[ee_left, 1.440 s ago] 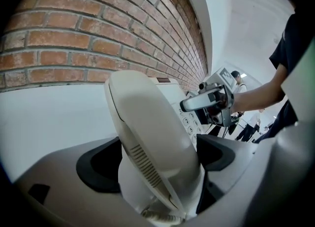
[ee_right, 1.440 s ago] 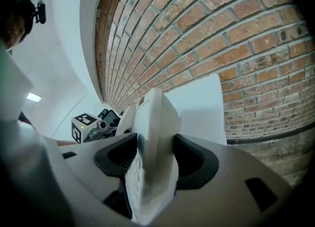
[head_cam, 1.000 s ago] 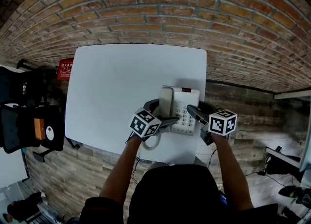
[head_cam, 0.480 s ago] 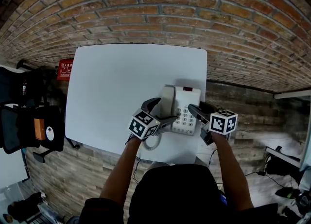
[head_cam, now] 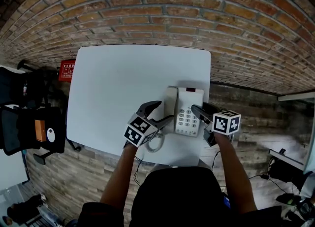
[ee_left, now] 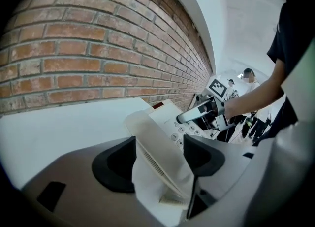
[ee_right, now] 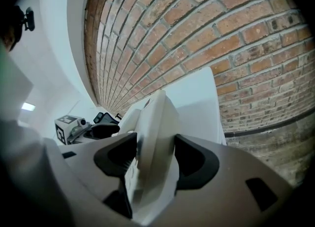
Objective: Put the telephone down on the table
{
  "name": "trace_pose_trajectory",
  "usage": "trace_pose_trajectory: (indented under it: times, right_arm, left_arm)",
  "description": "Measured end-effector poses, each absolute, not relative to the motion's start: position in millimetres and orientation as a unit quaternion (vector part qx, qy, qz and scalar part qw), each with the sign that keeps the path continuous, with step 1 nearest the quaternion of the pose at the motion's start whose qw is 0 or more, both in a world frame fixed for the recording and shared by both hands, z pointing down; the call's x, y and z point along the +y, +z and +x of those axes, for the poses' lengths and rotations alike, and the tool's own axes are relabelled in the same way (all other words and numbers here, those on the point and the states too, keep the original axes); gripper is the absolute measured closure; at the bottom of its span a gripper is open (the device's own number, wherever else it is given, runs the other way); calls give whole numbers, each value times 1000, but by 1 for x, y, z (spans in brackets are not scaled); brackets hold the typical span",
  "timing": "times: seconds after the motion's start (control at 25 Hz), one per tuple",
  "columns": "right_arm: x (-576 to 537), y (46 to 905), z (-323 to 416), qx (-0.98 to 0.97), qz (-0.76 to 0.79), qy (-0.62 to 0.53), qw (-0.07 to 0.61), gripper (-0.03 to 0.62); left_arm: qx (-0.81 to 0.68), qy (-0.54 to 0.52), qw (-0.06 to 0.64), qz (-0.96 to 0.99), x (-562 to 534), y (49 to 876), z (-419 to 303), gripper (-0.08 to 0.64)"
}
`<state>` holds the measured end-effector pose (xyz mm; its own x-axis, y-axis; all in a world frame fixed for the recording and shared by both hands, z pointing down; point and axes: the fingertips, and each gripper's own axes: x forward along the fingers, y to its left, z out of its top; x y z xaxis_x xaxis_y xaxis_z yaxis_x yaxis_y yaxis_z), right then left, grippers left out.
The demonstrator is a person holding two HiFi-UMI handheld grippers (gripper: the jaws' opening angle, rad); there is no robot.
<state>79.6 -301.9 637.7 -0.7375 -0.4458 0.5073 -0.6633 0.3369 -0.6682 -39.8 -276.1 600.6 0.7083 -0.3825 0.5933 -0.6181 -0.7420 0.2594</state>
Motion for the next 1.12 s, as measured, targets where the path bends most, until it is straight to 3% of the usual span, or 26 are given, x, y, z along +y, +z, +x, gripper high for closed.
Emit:
trace_pose_trajectory:
  times: [0.2, 0.24, 0.56, 1.12]
  right_arm:
    - [-302, 635, 78, -809, 342, 463, 116, 347]
    - [-302, 635, 78, -809, 343, 464, 116, 347]
    - [-302, 638, 81, -805, 347, 463, 130, 347]
    - [-302, 652, 86, -795, 354, 464, 165, 347]
  left_arm:
    - [-280, 317, 148, 894, -274, 584, -42, 516]
    - [-278, 327, 139, 892, -274, 584, -40, 544]
    - [-258, 384, 117, 879, -269, 602, -25, 551]
    - [-248, 373, 123, 886, -266, 604, -14, 552]
